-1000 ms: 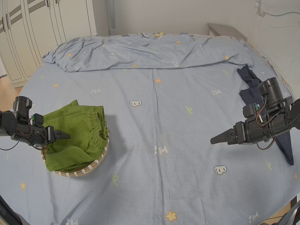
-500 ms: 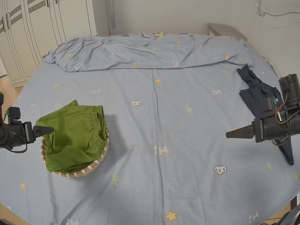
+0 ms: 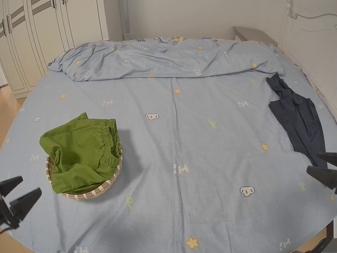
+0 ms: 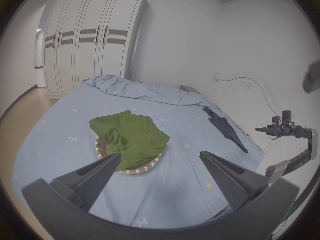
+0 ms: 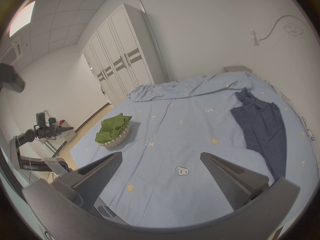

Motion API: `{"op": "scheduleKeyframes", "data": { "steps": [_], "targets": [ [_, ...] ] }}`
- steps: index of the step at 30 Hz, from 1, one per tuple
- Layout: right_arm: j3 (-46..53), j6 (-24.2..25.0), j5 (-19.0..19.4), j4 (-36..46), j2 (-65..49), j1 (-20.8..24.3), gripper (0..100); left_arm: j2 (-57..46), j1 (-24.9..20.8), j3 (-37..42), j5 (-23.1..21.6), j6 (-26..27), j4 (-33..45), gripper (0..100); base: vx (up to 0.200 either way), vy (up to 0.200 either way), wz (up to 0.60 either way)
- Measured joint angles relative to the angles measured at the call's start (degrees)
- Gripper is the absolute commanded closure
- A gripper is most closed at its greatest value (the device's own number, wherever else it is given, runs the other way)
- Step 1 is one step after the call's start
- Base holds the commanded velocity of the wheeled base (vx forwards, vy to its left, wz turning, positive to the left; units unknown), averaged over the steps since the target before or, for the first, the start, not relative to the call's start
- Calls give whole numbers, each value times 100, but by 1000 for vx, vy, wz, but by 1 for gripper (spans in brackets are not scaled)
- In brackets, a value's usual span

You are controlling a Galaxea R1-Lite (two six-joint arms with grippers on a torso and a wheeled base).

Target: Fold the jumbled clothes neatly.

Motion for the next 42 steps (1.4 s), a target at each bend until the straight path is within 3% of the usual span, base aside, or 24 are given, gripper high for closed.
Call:
{"op": "scheduleKeyframes", "data": {
  "steps": [10, 14, 16, 23, 26, 30, 36, 38, 42],
  "targets": [
    [1104, -4, -73, 385, -2244, -347, 0, -2472, -297, 1259, 148, -35, 638, 0, 0, 0, 0],
    [1662, -69, -315, 462, -2896, -673, 0, -2907, -328, 1749, 695, 62, 517, 0, 0, 0, 0],
    [1863, -124, -577, 474, -3095, -773, 0, -3007, -328, 1891, 1035, 82, 391, 0, 0, 0, 0],
    [2612, -391, -2536, 271, -3528, -926, 0, -3185, -346, 2344, 1990, 154, -197, 0, 0, 0, 0],
    [2929, -433, -2918, -191, -3617, -951, 0, -3224, -423, 2480, 2152, 197, -356, 0, 0, 0, 0],
    [3285, -444, -3026, -924, -3696, -970, 0, -3366, -678, 2593, 2317, 380, -468, 0, 0, 0, 0],
    [3471, -809, -3124, -1036, -3746, -984, 0, -3577, -827, 2789, 2984, 301, -773, 0, 0, 0, 0],
    [3482, -1025, -2998, -1045, -3755, -984, 0, -3608, -845, 2844, 2995, 288, -868, 0, 0, 0, 0],
    [3493, -1242, -2319, -979, -3766, -984, 0, -3649, -864, 2882, 2940, 274, -963, 0, 0, 0, 0]
  ]
}}
